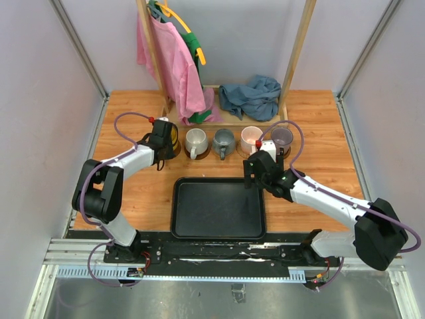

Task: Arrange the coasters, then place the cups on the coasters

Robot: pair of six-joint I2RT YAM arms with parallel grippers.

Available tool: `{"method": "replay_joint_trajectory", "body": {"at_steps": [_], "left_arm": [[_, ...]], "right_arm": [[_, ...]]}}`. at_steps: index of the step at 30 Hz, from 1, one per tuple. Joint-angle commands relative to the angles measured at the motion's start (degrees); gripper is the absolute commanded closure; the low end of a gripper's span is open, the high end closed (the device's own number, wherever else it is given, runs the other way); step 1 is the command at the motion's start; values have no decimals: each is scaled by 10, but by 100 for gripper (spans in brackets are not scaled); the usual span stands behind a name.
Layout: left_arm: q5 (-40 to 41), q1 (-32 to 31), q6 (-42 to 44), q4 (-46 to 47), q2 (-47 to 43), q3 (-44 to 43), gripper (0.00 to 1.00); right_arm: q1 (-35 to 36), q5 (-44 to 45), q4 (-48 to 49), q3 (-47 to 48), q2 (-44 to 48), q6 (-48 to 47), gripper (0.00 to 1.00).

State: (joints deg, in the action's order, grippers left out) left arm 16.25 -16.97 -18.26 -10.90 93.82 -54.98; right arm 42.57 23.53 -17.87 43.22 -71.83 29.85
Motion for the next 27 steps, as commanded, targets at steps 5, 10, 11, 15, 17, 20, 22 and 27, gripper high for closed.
{"method": "replay_joint_trajectory", "body": {"at_steps": [5, 10, 11, 15, 17, 20, 22, 27], "left_arm": [[-1, 6, 5, 25, -11, -11, 99], [-3, 10, 12, 25, -11, -9, 99], [-3, 11, 12, 25, -11, -8, 99], [1, 14, 15, 24, -11, -6, 99], [0, 13, 16, 25, -11, -6, 99], [-4, 14, 16, 26, -10, -2, 99], [-6, 13, 15, 27, -9, -1, 100], [-9, 14, 13, 27, -11, 5, 99]], "right_arm": [[-8, 4, -9, 10, -6, 9, 9], [-8, 3, -8, 9, -6, 11, 9], [-8, 3, -8, 9, -7, 11, 9], [-8, 2, -9, 10, -9, 11, 9], [-9, 2, -8, 10, -11, 11, 9], [-8, 1, -8, 10, -14, 12, 9], [-8, 0, -8, 11, -14, 12, 9], [-8, 0, -7, 11, -13, 12, 9]]}}
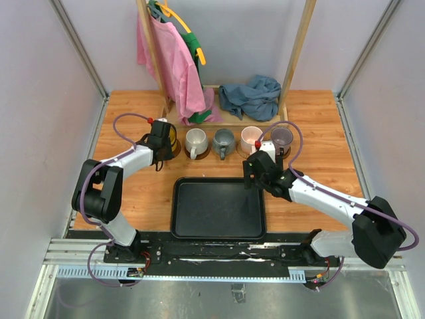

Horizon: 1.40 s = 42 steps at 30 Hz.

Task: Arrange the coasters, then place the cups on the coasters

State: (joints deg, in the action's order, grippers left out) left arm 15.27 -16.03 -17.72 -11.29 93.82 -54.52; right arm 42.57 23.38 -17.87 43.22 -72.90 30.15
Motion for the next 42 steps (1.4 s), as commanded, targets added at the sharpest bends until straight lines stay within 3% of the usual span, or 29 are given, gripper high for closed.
{"method": "replay_joint_trajectory", "body": {"at_steps": [1, 23, 29, 36, 42], "left_arm": [[0, 5, 8, 30, -10, 2, 99], [-2, 4, -9, 25, -5, 17, 99], [3, 5, -9, 9, -9, 14, 84], [6, 4, -9, -7, -22, 14, 53], [8, 4, -12, -14, -29, 18, 47]], "right_arm": [[-8, 1, -6, 11, -3, 9, 9], [-9, -10, 1, 13, -13, 7, 9], [-8, -15, 4, 13, -17, 9, 8], [-8, -20, 9, 15, -21, 8, 9], [-8, -20, 10, 15, -26, 9, 9]]}}
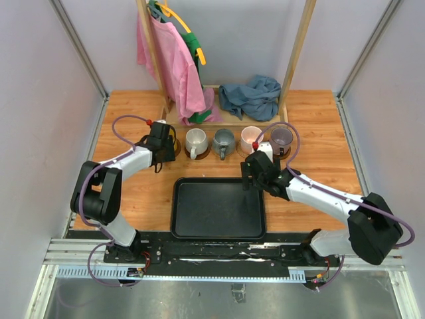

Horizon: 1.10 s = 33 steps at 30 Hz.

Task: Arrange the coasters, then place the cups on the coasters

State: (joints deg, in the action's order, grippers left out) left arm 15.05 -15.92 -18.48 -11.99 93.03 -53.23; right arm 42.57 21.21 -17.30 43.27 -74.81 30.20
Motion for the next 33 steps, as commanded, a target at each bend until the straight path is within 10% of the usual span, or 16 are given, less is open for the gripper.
{"method": "replay_joint_trajectory", "body": {"at_steps": [1, 33], "left_arm": [[11, 3, -5, -8, -24, 6, 46], [43, 3, -30, -33, -77, 41, 46]], "right_arm": [[-8, 2, 5, 15, -8, 9, 9], [-8, 0, 6, -2, -1, 18, 9]]}}
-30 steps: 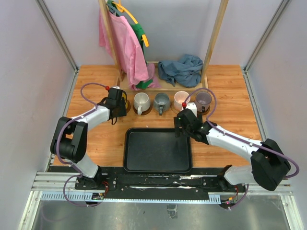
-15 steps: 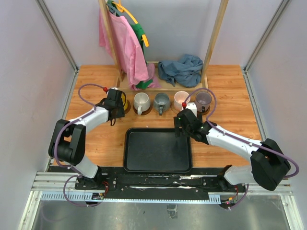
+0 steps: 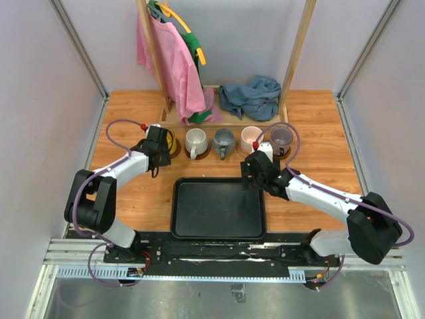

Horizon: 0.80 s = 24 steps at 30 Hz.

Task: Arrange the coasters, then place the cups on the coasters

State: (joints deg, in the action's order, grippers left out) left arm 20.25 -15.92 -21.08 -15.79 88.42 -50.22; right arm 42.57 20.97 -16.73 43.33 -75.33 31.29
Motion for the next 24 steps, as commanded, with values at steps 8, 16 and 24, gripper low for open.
{"method": "replay_joint_trajectory", "body": {"at_steps": [8, 16, 24], "left_arm": [[-65, 4, -10, -24, -118, 21, 37], [-65, 3, -33, -60, -261, 35, 1], [-11, 3, -61, -111, -366, 50, 0]], "right_arm": [[-8, 19, -4, 3, 8, 3, 8], [-31, 118, -18, 5, 75, -29, 1], [-148, 185, -32, -64, 254, -26, 2]]}}
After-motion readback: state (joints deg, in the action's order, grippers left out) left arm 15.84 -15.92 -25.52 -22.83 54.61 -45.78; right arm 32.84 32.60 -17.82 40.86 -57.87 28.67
